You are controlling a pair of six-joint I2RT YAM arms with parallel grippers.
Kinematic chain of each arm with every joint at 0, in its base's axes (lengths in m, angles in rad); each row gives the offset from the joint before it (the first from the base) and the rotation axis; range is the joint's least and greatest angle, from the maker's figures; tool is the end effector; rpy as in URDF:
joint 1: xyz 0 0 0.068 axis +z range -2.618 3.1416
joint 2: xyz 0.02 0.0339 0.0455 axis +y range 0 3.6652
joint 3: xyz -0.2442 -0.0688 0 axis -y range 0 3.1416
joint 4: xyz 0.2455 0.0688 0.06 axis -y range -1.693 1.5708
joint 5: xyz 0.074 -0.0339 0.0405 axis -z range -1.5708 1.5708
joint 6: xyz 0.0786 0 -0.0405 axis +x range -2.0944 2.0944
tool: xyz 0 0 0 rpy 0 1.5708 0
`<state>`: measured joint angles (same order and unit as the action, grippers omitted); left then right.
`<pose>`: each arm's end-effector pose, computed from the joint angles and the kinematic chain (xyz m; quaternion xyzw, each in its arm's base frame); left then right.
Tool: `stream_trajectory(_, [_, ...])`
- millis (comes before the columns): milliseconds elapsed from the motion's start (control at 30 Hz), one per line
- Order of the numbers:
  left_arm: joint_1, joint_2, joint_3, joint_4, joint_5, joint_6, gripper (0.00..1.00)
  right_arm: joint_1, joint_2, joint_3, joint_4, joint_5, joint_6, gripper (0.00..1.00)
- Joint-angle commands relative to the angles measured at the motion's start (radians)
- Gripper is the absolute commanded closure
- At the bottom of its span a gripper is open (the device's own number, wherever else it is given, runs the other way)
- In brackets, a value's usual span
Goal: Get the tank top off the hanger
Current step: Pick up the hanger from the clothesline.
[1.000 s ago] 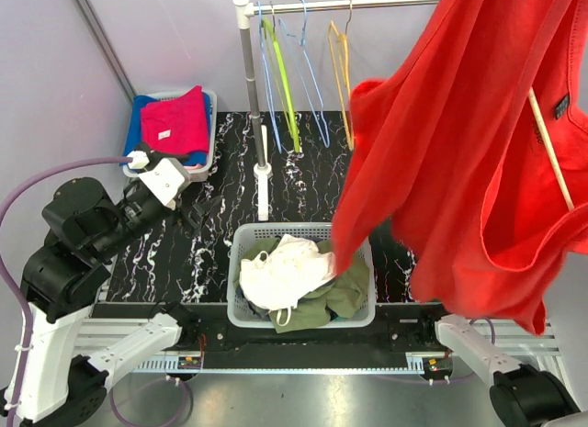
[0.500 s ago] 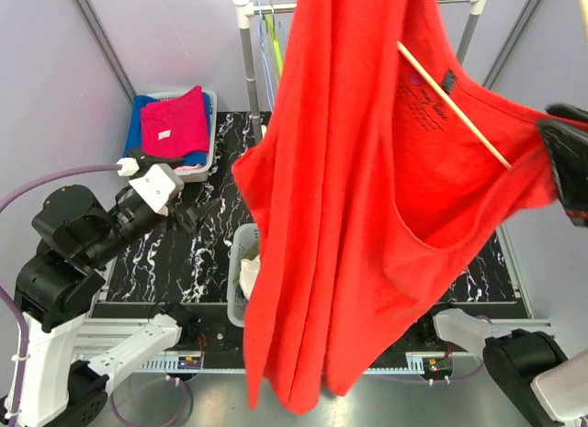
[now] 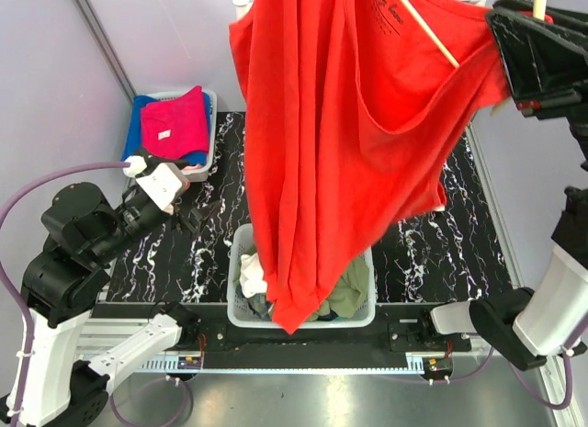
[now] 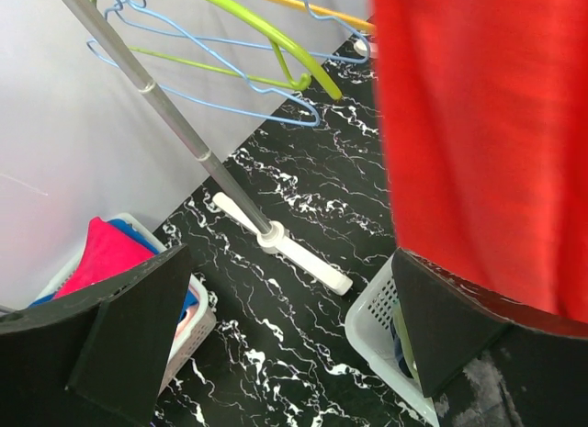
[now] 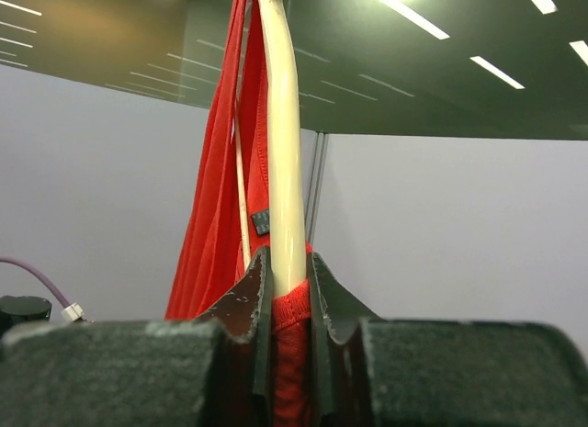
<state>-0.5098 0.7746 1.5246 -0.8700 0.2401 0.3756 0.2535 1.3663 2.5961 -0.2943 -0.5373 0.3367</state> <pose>0.1074 -0.0814 0.4775 0.3900 0.6372 -0.1336 0.6512 0.0673 0.0590 0.7180 -0.2394 0.3114 0.3457 0.8522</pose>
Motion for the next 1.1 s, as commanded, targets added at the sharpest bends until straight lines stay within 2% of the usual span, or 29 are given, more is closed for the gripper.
stream_trajectory(0, [0.005,0.005,-0.015,0.043,0.021,-0.004,0.01,-0.002,0.016,0.027,0.178,0.076,0.054,1.0])
stream_trajectory(133, [0.005,0.0,-0.026,0.043,0.016,0.005,0.01,-0.002,0.004,-0.031,0.184,0.047,0.051,1.0])
stream_trajectory(267, [0.005,0.0,-0.029,0.043,0.018,0.005,0.01,0.0,-0.025,-0.103,0.118,-0.033,0.041,1.0])
stream_trajectory(500, [0.005,0.008,0.009,0.045,0.018,0.005,0.01,0.0,-0.22,-0.538,0.113,-0.187,-0.005,1.0])
stream_trajectory(700, [0.005,0.031,0.072,0.043,0.03,0.0,0.01,-0.002,-0.344,-0.744,-0.015,-0.271,-0.1,1.0])
stream_trajectory(833, [0.005,0.04,0.121,0.023,0.082,0.003,0.01,-0.002,-0.383,-0.812,-0.118,-0.314,-0.177,1.0])
stream_trajectory(1067, [0.005,0.025,0.218,-0.01,0.275,0.014,0.01,-0.002,-0.406,-0.86,-0.343,-0.392,-0.294,1.0])
